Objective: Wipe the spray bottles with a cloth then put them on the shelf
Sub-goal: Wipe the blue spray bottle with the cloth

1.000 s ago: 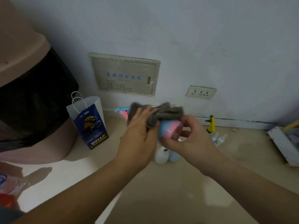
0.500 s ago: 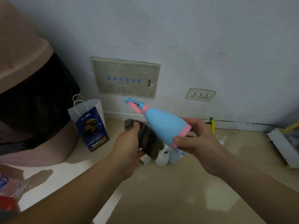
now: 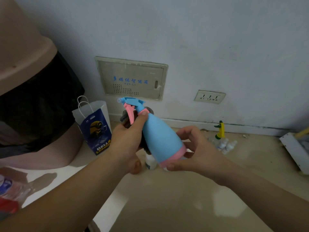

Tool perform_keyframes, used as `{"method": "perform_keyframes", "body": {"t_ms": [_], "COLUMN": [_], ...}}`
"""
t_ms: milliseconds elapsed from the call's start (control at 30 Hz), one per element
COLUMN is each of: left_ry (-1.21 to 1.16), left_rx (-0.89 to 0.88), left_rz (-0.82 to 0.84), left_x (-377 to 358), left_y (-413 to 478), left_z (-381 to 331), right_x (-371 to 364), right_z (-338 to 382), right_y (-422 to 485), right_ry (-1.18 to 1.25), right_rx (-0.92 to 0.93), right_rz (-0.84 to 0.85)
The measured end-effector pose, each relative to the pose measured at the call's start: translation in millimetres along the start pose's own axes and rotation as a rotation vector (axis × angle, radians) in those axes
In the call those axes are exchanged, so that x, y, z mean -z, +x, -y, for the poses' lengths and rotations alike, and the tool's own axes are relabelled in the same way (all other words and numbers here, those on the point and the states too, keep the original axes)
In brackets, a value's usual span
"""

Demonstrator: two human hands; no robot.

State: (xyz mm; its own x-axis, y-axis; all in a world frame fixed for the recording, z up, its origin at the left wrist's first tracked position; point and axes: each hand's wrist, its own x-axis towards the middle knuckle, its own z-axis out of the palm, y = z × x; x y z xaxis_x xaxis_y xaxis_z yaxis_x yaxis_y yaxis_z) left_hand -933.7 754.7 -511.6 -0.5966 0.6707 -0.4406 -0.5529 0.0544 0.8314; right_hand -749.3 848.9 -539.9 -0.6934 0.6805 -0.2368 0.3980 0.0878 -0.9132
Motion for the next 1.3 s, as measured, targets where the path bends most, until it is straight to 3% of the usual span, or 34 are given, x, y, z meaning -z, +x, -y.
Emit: {"method": "perform_keyframes", "body": {"t_ms": [100,333,567,833,1000,1067,1167,1300], "left_ry": [0.073,0.270,0.498,0.753,1.086,0.983,0.638,0.400], "left_rx": [-0.006,-0.002,-0.161,-0.186,-0.200,-0.136,-0.016,-0.036], "left_rz": [0.038,0.408,0.360,0.436,0.468,0.386,0.291,0.209], "left_x": [0,-5,-8,-6,9,13,7,1], "left_y": [-1,-17,-22,-12,2,3,1,2], "left_z": [7,27,40,29,18,15,6,-5], "right_x": [2,0,3,-2,10,19,21,19], "right_z": [11,24,7,4,15,21,22,27], "right_y": [-1,3,2,8,10,7,0,-5], "right_ry": [0.056,0.286,0.263,0.076,0.211,0.250,0.103,-0.049], "right_rx": [-0.023,0.000,-0.017,-0.024,0.067,0.133,0.203,0.265], "right_rz": [-0.016,-0.184,-0.165,-0.245,-0.397,-0.384,-0.265,-0.207]}}
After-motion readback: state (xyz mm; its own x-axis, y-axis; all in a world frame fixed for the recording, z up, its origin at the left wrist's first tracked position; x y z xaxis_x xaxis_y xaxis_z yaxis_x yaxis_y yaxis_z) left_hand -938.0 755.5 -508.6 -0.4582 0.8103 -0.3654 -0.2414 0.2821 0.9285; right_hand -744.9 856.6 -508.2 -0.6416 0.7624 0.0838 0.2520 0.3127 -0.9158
